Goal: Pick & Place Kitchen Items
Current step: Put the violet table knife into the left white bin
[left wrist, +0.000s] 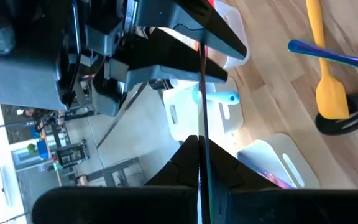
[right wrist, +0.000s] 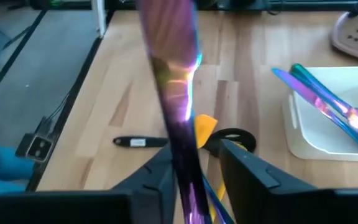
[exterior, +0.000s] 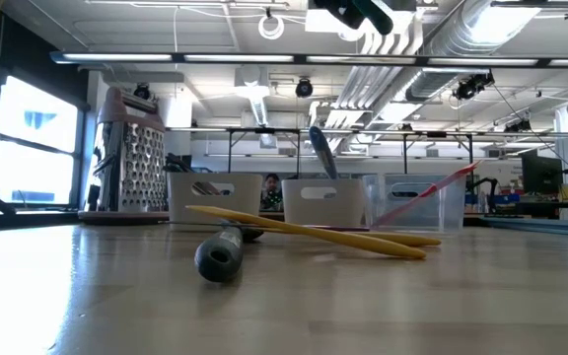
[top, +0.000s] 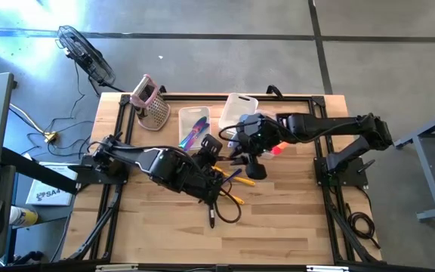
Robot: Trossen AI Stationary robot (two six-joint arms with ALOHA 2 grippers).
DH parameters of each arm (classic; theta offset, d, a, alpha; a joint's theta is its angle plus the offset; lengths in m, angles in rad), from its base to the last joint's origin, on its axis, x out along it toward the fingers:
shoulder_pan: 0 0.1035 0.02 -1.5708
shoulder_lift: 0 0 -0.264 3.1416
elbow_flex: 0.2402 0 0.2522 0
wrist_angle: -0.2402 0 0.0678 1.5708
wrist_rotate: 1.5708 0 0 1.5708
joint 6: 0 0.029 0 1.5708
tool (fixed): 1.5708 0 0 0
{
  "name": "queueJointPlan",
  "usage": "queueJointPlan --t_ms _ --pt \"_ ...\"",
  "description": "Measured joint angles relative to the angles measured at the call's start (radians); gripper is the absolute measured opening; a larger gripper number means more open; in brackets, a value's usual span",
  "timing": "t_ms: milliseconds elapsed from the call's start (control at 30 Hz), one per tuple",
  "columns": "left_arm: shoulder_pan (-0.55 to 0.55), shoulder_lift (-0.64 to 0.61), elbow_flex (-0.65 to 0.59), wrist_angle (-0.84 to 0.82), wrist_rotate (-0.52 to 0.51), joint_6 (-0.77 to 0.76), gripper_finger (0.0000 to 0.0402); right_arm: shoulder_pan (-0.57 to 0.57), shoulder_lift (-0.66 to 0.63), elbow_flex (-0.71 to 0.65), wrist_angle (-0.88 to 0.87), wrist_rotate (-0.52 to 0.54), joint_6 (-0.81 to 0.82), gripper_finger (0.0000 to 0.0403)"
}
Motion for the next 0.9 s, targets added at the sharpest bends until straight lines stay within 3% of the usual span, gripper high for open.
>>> queueJointPlan --t_ms 233,367,700,900 --pt "-0.001 0.000 0.000 0.002 0.005 -0.025 0.0000 0.001 0.000 0.000 0.008 0.021 -0.001 0.0164" --pt "0.013 0.000 0.000 -0.035 0.004 -0.096 0.0000 0.001 -0.006 0.000 0.008 0.102 -0.024 0.0181" --pt "0.053 0.000 0.000 -0.097 -0.002 -0.230 0.0000 0.002 -0.059 0.000 0.009 0.199 -0.031 0.0187" --pt "0.064 -0.001 0.000 -0.098 0.007 -0.243 0.0000 0.002 -0.113 0.000 -0.024 0.328 -0.065 0.0187"
